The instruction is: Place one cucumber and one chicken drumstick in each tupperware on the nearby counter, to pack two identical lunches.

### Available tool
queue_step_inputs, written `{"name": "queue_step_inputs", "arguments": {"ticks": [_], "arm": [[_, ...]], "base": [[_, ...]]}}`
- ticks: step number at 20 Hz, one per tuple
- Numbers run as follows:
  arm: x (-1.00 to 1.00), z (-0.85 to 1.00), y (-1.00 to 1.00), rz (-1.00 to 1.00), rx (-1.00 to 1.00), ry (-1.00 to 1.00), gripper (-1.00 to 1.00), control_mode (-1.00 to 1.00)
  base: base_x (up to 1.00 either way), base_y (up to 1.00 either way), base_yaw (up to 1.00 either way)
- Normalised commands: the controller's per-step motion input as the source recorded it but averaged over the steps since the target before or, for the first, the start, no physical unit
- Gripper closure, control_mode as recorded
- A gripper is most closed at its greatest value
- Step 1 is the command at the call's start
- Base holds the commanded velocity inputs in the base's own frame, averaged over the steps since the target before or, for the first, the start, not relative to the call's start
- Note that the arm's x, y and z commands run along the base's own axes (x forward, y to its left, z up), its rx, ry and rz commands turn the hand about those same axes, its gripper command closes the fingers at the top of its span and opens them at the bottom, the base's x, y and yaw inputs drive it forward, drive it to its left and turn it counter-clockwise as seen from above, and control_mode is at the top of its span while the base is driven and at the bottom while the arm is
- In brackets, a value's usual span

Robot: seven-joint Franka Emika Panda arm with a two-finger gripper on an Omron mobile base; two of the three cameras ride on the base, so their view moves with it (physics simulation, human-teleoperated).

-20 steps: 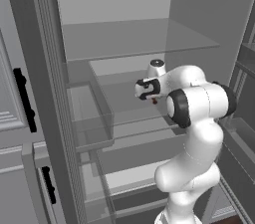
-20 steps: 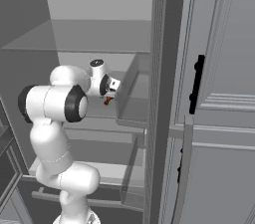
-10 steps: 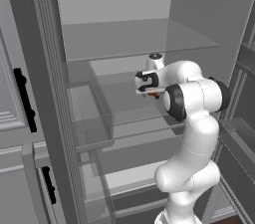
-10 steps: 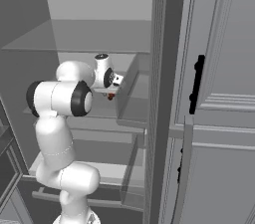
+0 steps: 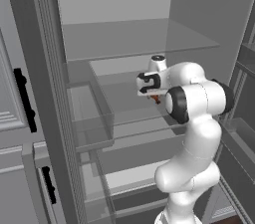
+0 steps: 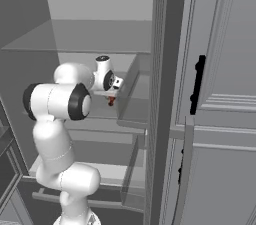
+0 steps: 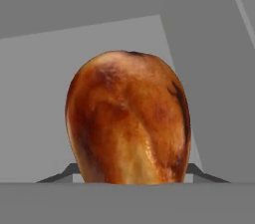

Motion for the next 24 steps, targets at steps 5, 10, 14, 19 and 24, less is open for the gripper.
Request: {"name": "queue_step_inputs", "arguments": {"ticks": [5, 10, 14, 19, 24], "arm": [[-0.57, -0.03, 0.04, -0.01, 0.0, -0.01, 1.0, -1.0], [-0.97, 0.0, 0.06, -0.01, 0.0, -0.03, 1.0, -1.0], [-1.0, 0.03, 0.22, -0.01, 0.0, -0.08, 1.0, -1.0], [-1.0, 0.45, 0.1, 0.0, 0.0, -0.02, 1.0, -1.0], [-1.0, 0.72, 0.06, 0.0, -0.01, 0.0, 1.0, -1.0]], "base": [[0.0, 0.0, 0.0], [0.0, 0.0, 0.0], [0.0, 0.0, 0.0], [0.0, 0.0, 0.0], [0.0, 0.0, 0.0]]}}
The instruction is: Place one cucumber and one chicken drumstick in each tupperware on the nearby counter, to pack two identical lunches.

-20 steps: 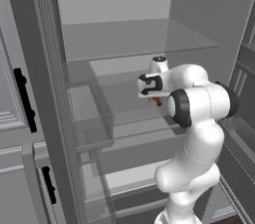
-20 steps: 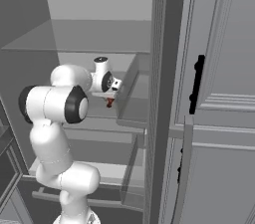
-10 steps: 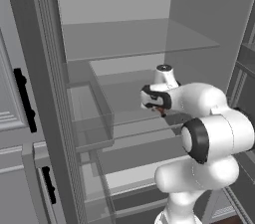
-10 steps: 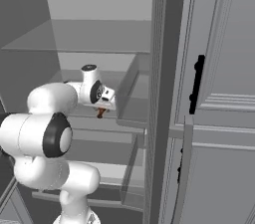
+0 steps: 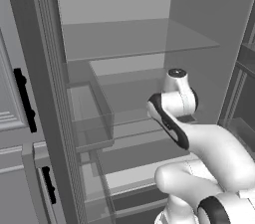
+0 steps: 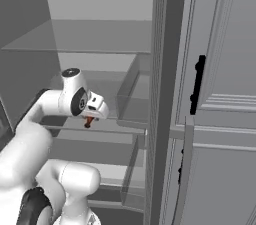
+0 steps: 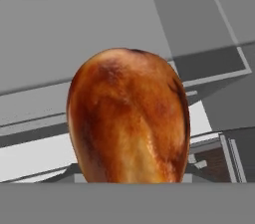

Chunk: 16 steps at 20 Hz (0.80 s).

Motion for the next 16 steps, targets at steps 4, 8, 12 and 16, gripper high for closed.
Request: {"name": "queue_step_inputs", "arguments": {"ticks": [4, 8, 12, 16], "arm": [[-0.99, 0.9, 0.17, 0.0, -0.03, 0.0, 1.0, -1.0], [-0.99, 0.97, 0.16, 0.0, 0.0, 0.0, 1.0, -1.0], [-0.97, 0.89, 0.05, 0.0, 0.05, 0.0, 1.0, -1.0], [-1.0, 0.92, 0.0, 0.02, 0.01, 0.0, 1.0, -1.0]], "base": [[0.0, 0.0, 0.0], [0.0, 0.0, 0.0], [0.0, 0.0, 0.0], [0.0, 0.0, 0.0]]}}
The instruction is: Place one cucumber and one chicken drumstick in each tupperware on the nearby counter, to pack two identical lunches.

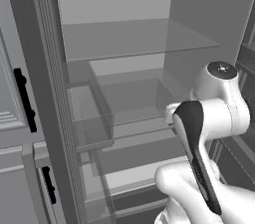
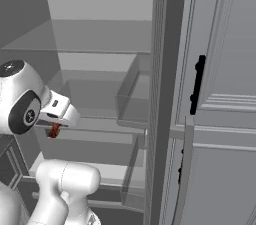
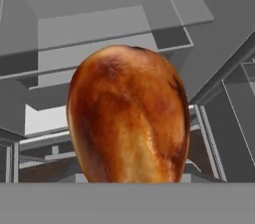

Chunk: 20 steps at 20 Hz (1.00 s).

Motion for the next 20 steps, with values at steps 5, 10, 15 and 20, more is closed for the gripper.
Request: {"name": "queue_step_inputs", "arguments": {"ticks": [5, 10, 15, 20], "arm": [[-1.0, 0.9, 0.0, 0.03, 0.0, 0.07, 1.0, -1.0], [-0.88, 0.05, 0.0, 0.16, 0.0, 0.01, 1.0, -1.0], [-0.23, -0.47, 0.0, 0.16, 0.0, 0.0, 1.0, -1.0], [0.0, -0.15, 0.0, -0.08, -0.04, 0.0, 1.0, -1.0]], "base": [[0.0, 0.0, 0.0], [0.0, 0.0, 0.0], [0.0, 0.0, 0.0], [0.0, 0.0, 0.0]]}}
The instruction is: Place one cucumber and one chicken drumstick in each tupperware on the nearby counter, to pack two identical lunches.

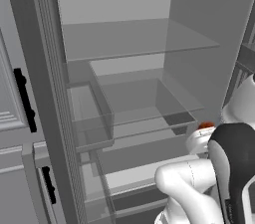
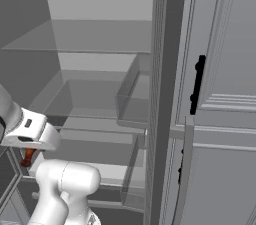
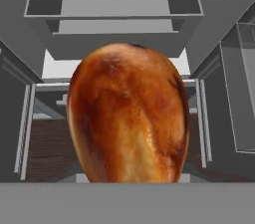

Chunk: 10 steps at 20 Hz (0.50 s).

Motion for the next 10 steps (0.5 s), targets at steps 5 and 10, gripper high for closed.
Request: {"name": "queue_step_inputs", "arguments": {"ticks": [5, 10], "arm": [[-0.01, 0.0, 0.0, -0.06, 0.0, 0.0, 1.0, -1.0], [-0.01, 0.0, 0.01, -0.02, 0.0, 0.0, 1.0, -1.0]], "base": [[0.0, 0.0, 0.0], [0.0, 0.0, 0.0]]}}
